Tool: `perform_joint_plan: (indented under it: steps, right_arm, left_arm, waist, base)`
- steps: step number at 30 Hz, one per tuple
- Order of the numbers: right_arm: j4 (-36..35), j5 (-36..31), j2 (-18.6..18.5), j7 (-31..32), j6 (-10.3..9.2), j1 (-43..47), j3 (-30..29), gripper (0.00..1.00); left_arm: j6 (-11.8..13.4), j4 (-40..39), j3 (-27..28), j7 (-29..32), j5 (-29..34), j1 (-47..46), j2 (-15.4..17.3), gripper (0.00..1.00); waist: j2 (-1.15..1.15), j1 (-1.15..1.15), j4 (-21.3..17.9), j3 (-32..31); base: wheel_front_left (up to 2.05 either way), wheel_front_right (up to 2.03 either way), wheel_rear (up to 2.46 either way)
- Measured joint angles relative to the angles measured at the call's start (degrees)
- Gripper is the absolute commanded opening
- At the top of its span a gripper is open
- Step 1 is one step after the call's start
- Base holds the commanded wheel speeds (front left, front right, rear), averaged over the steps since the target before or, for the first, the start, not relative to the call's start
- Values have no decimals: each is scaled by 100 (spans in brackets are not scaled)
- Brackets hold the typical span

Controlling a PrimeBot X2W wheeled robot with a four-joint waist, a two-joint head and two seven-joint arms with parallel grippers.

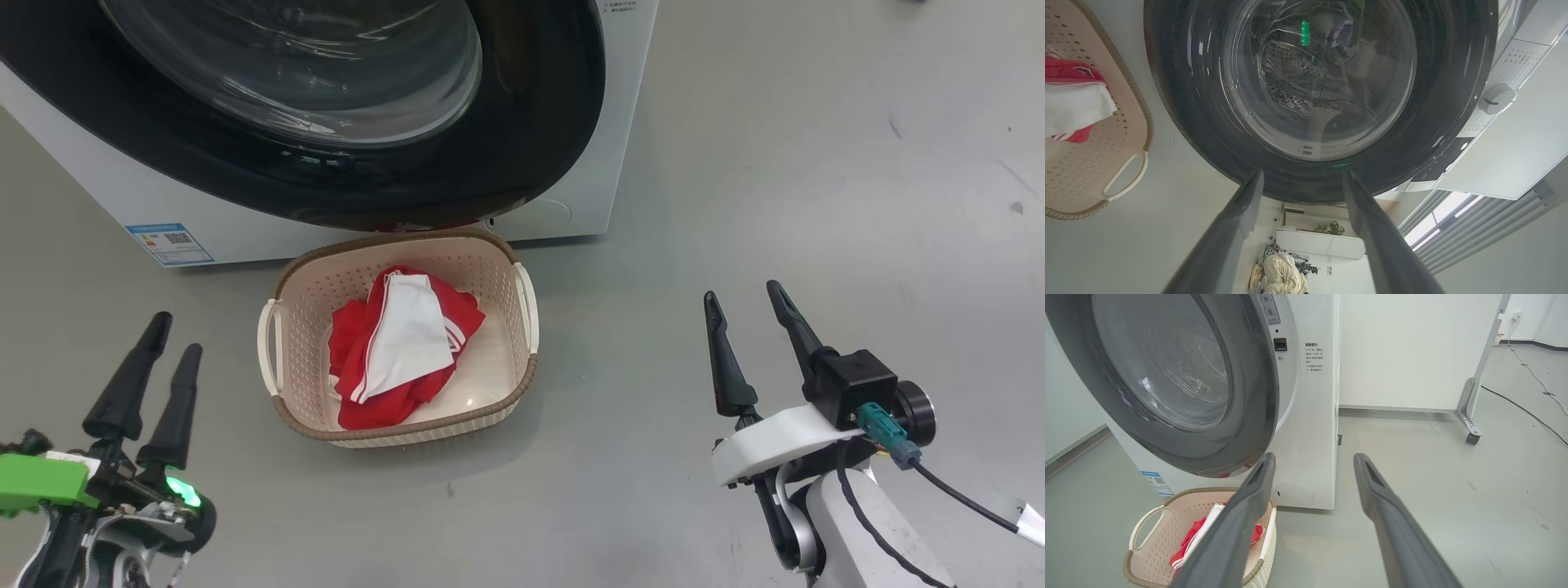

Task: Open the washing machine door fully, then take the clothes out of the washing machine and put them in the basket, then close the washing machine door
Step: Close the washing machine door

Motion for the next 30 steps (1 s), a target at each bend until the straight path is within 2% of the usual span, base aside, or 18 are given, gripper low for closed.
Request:
perform_joint_plan:
  steps: [3,4,9,13,19,22,25,30]
  right_arm:
    - [11,20,-26,0,0,107,-55,100]
    - [11,20,-26,0,0,107,-55,100]
    - [15,20,-44,0,0,219,-105,100]
    - [11,20,-64,0,0,237,-133,100]
    - [-2,20,-99,0,0,366,-154,100]
    - [-11,20,-126,0,0,457,-177,100]
    - [-3,20,-148,0,0,575,-179,100]
    - [46,23,-170,0,0,824,-193,100]
  left_arm:
    - [0,-309,148,-452,609,99,38,100]
    - [0,-309,148,-452,609,99,38,100]
    - [0,-929,120,-1308,2265,253,222,100]
    - [0,-1280,-125,-2095,3769,485,590,100]
    - [-1,-1429,-702,-3065,5468,969,1263,100]
    - [-14,-1332,-922,-3363,6322,1196,1408,100]
    - [172,-1234,-1129,-3552,7095,1394,1351,100]
    - [550,-1067,-1502,-3752,7869,1725,1344,100]
  waist:
    - [0,0,35,-142]
    - [0,0,35,-142]
    - [0,0,85,-364]
    - [0,0,106,-534]
    - [0,0,115,-748]
    - [0,0,122,-847]
    - [0,0,133,-949]
    - [0,0,152,-1125]
  base:
    - [0,0,0]
    - [0,0,0]
    - [0,0,0]
    - [0,0,0]
    - [0,0,0]
    - [0,0,0]
    - [0,0,0]
    - [0,0,0]
